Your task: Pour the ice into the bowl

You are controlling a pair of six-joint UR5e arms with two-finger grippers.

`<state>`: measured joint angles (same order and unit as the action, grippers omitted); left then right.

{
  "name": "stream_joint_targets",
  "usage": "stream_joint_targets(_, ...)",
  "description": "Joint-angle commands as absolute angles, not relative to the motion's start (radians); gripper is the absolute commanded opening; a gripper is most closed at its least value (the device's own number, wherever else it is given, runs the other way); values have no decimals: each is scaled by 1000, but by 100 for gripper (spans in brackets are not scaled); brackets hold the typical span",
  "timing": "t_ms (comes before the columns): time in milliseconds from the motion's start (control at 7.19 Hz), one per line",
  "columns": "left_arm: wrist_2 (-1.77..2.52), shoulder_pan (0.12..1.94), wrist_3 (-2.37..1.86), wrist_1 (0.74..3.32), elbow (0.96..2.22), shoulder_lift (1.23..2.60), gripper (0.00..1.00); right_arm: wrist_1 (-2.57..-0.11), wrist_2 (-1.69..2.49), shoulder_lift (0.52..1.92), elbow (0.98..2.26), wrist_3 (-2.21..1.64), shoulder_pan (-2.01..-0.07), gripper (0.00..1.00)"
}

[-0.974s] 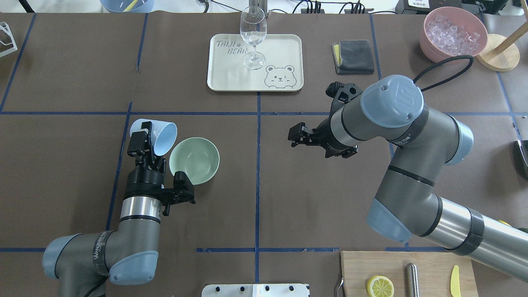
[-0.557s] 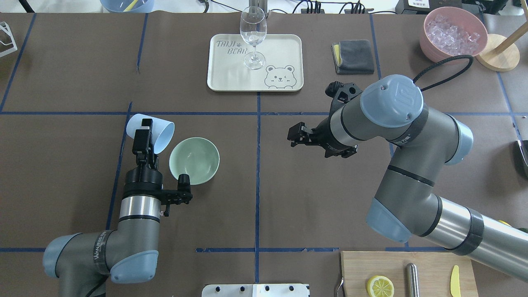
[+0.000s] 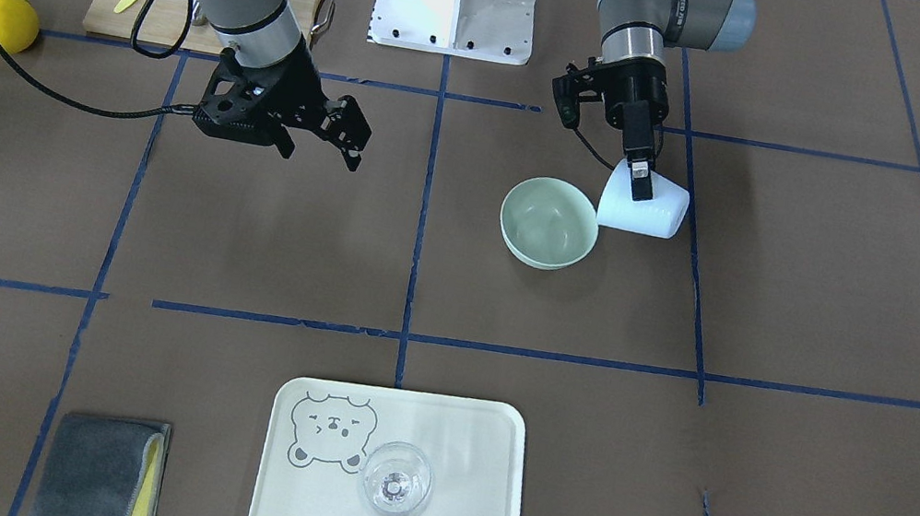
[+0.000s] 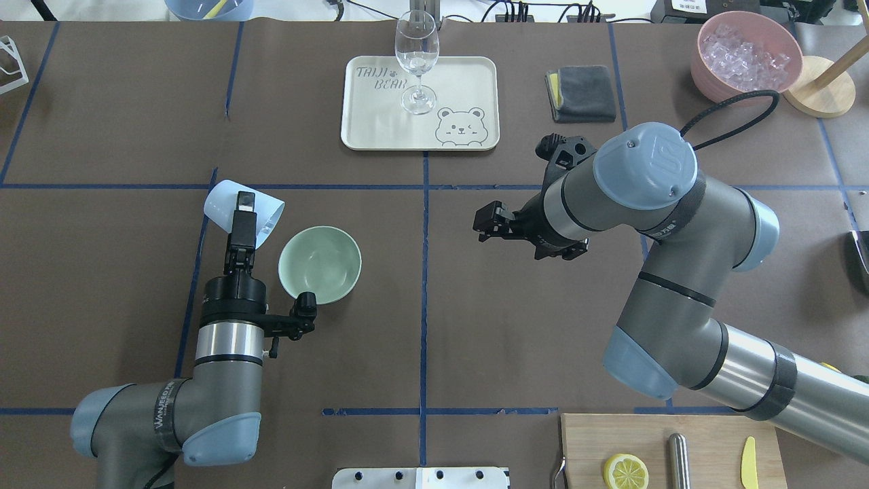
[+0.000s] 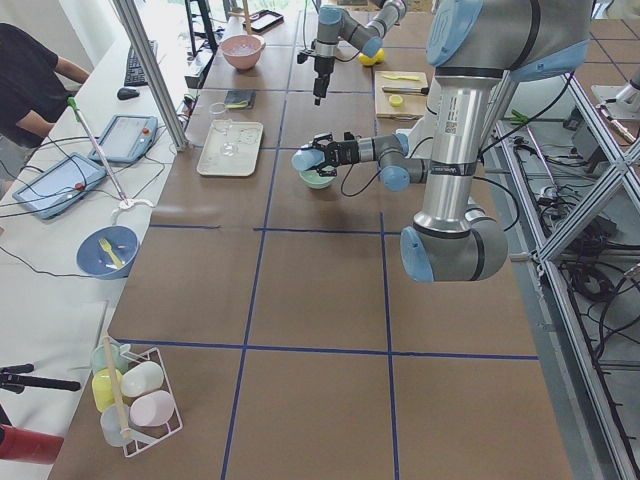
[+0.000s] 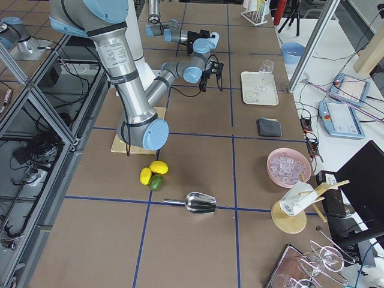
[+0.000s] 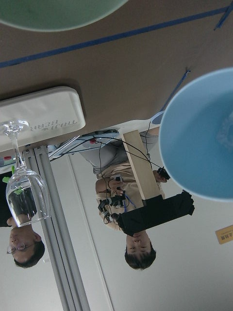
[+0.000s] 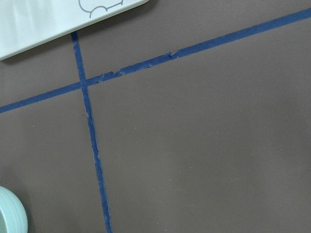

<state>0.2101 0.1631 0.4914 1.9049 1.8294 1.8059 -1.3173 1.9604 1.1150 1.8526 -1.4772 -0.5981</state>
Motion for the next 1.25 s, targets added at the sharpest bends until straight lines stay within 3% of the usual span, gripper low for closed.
stream_joint_targets(0,174,164,610,1905,1830,1805,0,-1316,1960,1115,1853,-1477,-598,100)
stream_joint_targets(1113,179,164,650,1910,1845,1809,0,-1315,1960,1114,1853,-1477,-598,100)
